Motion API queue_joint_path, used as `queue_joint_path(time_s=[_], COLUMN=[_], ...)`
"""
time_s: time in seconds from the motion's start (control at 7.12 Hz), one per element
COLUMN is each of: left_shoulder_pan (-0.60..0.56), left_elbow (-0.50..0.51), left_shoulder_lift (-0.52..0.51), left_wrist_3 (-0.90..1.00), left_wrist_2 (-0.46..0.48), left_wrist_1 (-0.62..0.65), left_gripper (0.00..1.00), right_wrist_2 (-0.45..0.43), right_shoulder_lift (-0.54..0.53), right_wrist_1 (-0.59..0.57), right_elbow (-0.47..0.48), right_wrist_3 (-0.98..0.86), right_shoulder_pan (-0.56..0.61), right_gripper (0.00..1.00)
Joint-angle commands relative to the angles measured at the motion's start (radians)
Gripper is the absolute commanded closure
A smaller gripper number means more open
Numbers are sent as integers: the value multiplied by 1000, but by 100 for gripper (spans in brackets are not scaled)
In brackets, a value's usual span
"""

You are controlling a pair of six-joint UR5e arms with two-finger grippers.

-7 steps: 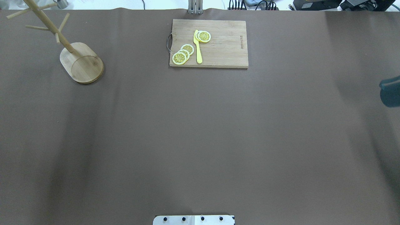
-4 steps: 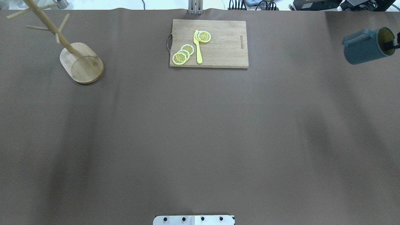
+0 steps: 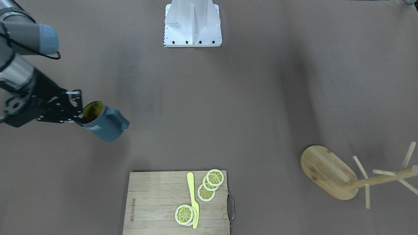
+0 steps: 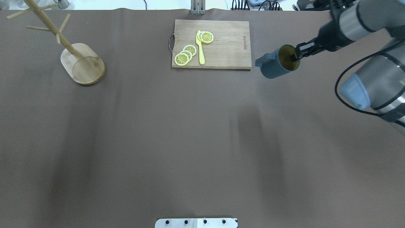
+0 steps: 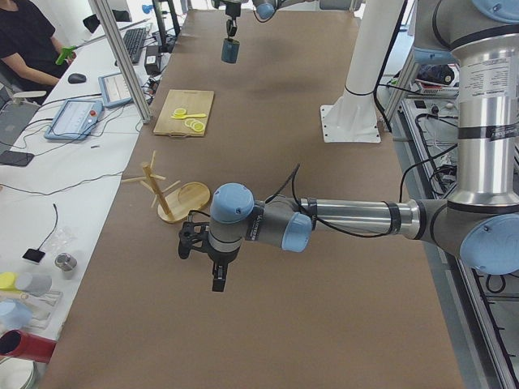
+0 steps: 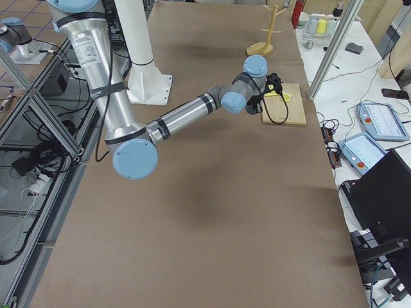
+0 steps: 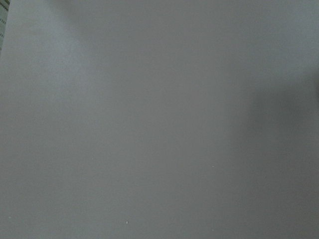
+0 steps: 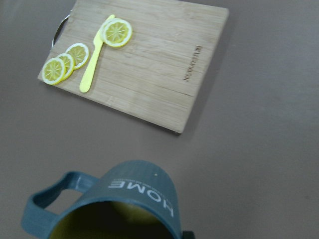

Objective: Hang cup on storage rack
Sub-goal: 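Carry the teal mug with the right gripper to the table center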

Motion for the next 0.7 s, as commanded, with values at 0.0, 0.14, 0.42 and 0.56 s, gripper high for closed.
queue_joint_path(time_s=[0.0, 0.14, 0.42, 0.56], left_shoulder_pan=[21, 65, 169, 249], left_elbow=[-15, -63, -158, -189], left_shoulder_lift=[-31, -46, -100, -153], left_wrist_3=[-5, -32, -150, -246], left_wrist_2=[-133, -157, -157, -157], left_wrist_1=[2, 4, -1, 1], left_gripper=[2, 2, 2, 2], right_wrist_2=[-198, -231, -309, -335], right_shoulder_lift=[217, 230, 257, 295], right_wrist_1=[-264, -266, -266, -262], right_elbow=[-8, -11, -47, -110], right_wrist_3=[-78, -82, -82, -80], right_shoulder_pan=[-204, -260, -320, -340], right_gripper=[100, 100, 100, 100])
